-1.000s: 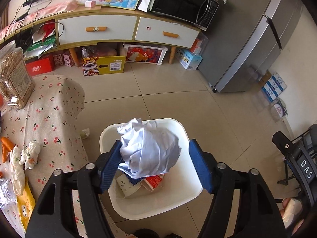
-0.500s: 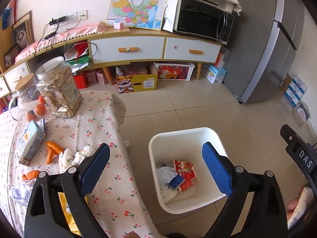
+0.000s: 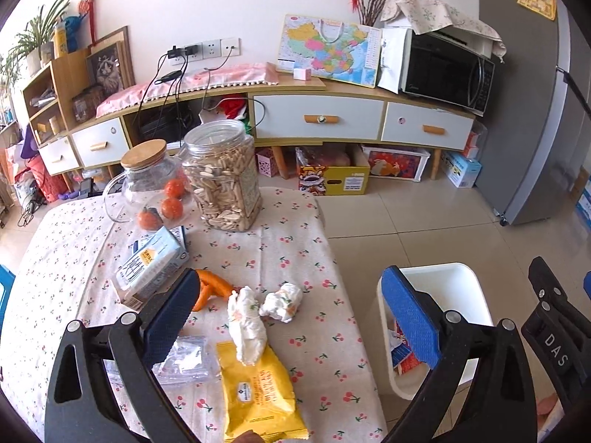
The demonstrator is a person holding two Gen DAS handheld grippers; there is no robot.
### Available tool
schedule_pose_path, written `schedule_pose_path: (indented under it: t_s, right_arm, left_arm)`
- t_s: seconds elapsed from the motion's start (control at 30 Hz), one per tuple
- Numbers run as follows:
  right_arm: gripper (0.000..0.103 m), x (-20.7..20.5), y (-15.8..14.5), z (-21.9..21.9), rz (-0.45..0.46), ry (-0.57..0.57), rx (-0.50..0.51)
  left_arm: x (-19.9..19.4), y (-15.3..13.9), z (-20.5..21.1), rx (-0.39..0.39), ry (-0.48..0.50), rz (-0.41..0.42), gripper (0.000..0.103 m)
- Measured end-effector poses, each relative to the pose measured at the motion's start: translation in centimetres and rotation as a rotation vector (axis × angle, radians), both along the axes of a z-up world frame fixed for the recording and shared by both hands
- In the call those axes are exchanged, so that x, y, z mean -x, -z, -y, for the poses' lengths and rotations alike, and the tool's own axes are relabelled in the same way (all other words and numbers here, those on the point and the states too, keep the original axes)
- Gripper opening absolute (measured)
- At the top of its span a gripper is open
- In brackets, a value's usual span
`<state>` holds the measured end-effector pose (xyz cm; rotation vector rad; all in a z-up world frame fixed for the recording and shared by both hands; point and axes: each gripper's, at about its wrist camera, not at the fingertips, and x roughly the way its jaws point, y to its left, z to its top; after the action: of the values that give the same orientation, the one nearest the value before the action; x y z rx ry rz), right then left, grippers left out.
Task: Collect trash
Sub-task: 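Move both grippers back to the table toward the milk carton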
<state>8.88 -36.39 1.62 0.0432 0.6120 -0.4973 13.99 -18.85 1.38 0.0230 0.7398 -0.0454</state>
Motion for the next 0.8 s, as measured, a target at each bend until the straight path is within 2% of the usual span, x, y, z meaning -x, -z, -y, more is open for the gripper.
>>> schedule_pose_path:
  t_s: [0.47,0.8]
  right_arm:
    - [0.096,-2.6,0.8,-7.8,-0.031,-0.143,0.030]
    - [0.096,-4.4,1.7,-12.2,-0.064,-0.226,0.031]
  left_arm:
    - [-0.8,1.7,-7.6,-0.063,-0.110,-0.060,0.096]
    - [-3.2,3.6,-12.7,-0.130,-0.167,-0.117,0.096]
